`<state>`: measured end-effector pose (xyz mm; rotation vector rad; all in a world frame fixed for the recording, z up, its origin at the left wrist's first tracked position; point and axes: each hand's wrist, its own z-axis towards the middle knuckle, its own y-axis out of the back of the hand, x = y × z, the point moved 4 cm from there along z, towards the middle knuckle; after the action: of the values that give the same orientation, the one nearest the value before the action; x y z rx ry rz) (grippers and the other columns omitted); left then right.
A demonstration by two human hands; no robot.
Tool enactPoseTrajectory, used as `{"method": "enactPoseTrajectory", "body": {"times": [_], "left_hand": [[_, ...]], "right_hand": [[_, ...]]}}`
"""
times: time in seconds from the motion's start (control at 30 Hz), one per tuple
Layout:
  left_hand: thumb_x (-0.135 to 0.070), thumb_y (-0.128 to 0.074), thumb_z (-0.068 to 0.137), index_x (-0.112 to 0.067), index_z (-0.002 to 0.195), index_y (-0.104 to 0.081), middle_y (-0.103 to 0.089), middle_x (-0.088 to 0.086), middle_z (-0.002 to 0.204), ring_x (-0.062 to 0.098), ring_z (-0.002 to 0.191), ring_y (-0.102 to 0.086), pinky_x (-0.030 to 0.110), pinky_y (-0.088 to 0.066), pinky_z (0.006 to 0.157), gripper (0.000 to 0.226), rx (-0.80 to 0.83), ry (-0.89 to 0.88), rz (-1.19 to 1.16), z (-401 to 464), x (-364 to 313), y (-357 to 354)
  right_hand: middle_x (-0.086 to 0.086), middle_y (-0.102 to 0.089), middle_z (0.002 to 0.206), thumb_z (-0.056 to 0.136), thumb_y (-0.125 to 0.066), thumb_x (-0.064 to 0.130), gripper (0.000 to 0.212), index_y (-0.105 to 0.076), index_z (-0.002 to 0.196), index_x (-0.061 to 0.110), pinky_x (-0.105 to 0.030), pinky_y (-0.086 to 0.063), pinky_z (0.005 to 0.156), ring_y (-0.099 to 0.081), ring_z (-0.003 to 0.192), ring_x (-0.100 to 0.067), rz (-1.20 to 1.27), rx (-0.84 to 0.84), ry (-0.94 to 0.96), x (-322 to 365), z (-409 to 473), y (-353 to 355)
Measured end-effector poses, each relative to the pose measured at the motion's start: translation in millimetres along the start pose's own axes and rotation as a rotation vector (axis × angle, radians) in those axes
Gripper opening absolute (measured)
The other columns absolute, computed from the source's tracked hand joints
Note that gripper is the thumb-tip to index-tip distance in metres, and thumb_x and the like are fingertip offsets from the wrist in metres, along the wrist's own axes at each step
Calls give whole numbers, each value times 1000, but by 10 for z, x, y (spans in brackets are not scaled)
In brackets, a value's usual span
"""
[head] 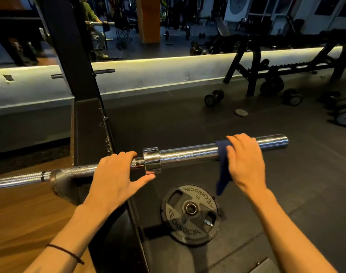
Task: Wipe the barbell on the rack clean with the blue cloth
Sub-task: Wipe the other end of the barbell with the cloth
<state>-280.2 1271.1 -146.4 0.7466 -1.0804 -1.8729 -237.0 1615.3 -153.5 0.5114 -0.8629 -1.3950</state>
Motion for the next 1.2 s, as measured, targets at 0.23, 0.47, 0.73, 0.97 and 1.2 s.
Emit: {"method": "enactPoseTrajectory", "body": {"times": [0.23,0.47,0.73,0.97,1.2], "left_hand": [[-82,-38,82,-19,99,-65,-58,-7,78,12,64,-52,30,-43,62,71,-31,-5,-1,45,-52,12],[-82,-32,84,-24,98,-62,-56,-10,77,11,63,-49,31,-42,60,67,-21,-6,14,77,-10,-9],[-88,-37,76,-25,110,-63,-59,-10,88,10,75,-56,30,-48,70,76,15,4,7,18,3,-18],[-86,-42,76,-21,101,-64,-58,-9,79,10,66,-53,32,-48,63,73,-63,26,-17,22,-21,-26],[-83,-44,78,-20,99,-65,-58,-8,77,11,62,-52,31,-46,59,70,-63,-9,-6,68,8,-53]], "right_hand": [[-12,-58,137,105,-29,26,47,-60,131,3,-54,-25,120,-41,140,-38,99,-96,-244,643,-122,-260],[-7,-59,139,105,-34,27,46,-57,140,8,-49,-31,117,-50,134,-31,135,55,216,1667,-260,-409],[-16,-58,134,103,-34,29,47,-58,135,3,-53,-29,115,-48,132,-37,-32,-25,-34,349,-106,-141],[-10,-59,138,106,-31,27,45,-63,131,6,-58,-20,119,-39,142,-37,129,-168,-208,1146,-119,-401],[-12,-61,129,106,-37,32,46,-60,135,5,-46,-36,108,-56,119,-33,67,8,306,1116,-127,-318]]}}
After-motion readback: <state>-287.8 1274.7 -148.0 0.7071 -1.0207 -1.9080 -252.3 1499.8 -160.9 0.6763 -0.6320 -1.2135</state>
